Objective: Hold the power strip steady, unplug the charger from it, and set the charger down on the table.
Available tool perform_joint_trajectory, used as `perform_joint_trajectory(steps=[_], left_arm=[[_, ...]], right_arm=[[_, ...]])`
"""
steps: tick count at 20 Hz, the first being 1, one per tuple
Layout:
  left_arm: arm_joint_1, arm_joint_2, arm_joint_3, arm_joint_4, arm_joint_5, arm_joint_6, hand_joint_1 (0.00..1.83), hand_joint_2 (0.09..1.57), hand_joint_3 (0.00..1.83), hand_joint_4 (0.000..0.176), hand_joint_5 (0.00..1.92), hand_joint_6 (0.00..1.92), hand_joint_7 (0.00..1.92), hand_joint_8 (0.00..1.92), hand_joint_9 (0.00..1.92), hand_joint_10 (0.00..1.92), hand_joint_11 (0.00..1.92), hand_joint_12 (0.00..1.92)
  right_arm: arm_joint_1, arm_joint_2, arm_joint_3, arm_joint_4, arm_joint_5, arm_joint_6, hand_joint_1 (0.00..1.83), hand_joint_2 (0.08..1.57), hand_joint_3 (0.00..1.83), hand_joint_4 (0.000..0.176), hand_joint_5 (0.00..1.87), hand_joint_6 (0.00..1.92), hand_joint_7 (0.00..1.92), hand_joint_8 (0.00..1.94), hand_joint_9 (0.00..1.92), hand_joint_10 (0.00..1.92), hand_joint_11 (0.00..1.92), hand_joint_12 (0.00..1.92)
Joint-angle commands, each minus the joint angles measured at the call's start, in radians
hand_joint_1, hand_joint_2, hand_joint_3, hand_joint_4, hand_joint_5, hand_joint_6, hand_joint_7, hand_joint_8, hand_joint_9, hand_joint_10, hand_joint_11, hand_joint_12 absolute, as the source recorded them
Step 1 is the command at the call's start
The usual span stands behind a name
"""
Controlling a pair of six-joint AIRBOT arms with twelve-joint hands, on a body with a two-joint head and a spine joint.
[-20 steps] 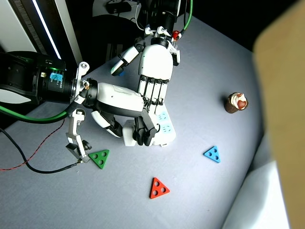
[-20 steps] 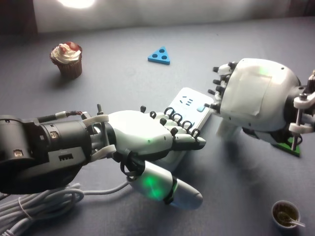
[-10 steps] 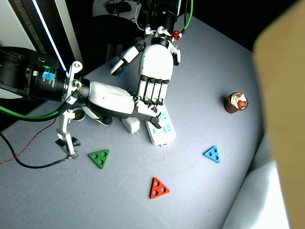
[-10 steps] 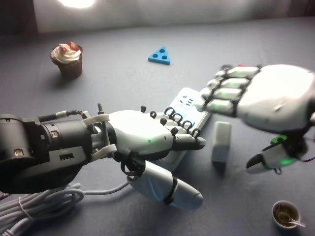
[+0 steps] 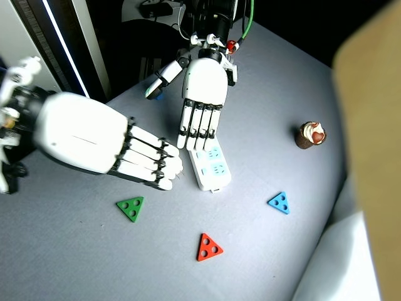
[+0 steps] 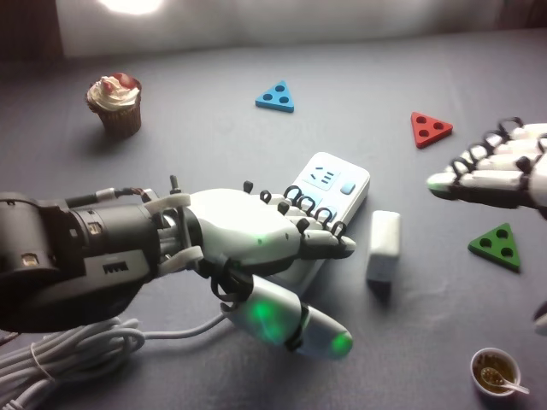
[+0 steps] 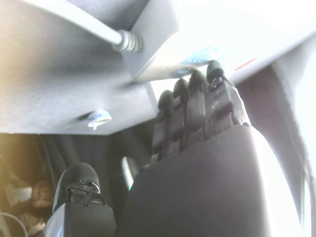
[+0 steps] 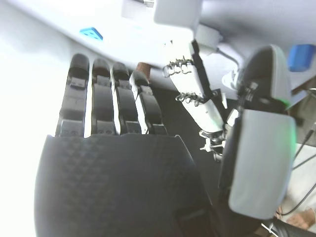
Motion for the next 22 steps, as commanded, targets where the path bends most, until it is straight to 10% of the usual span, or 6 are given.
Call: perform_joint_trajectory(steps=[1, 4, 22], left_arm=[[-0.018, 0.007, -0.006, -0.009, -0.077, -0.007, 0.00, 1.06, 0.01, 0.000, 0.11, 0.00, 0.13, 0.00, 0.10, 0.00, 0.04, 0.10], [-0.057, 0.029, -0.021, -0.009, -0.065, -0.007, 0.00, 1.05, 0.00, 0.000, 0.12, 0.00, 0.14, 0.01, 0.12, 0.01, 0.06, 0.12], [-0.308, 0.115, -0.098, -0.009, 0.018, -0.039, 0.00, 1.05, 0.00, 0.000, 0.13, 0.01, 0.15, 0.00, 0.15, 0.01, 0.08, 0.14]], right_arm=[[0.016, 0.025, -0.002, 0.020, 0.066, 0.000, 0.70, 0.94, 0.02, 0.000, 0.04, 0.00, 0.10, 0.00, 0.10, 0.00, 0.02, 0.29], [0.019, 0.057, 0.006, 0.183, 0.083, -0.009, 0.65, 0.94, 0.00, 0.000, 0.12, 0.00, 0.20, 0.00, 0.19, 0.00, 0.08, 0.39], [0.017, 0.044, 0.016, 0.087, 0.047, -0.054, 0.63, 0.96, 0.00, 0.000, 0.13, 0.00, 0.21, 0.00, 0.23, 0.00, 0.00, 0.65]])
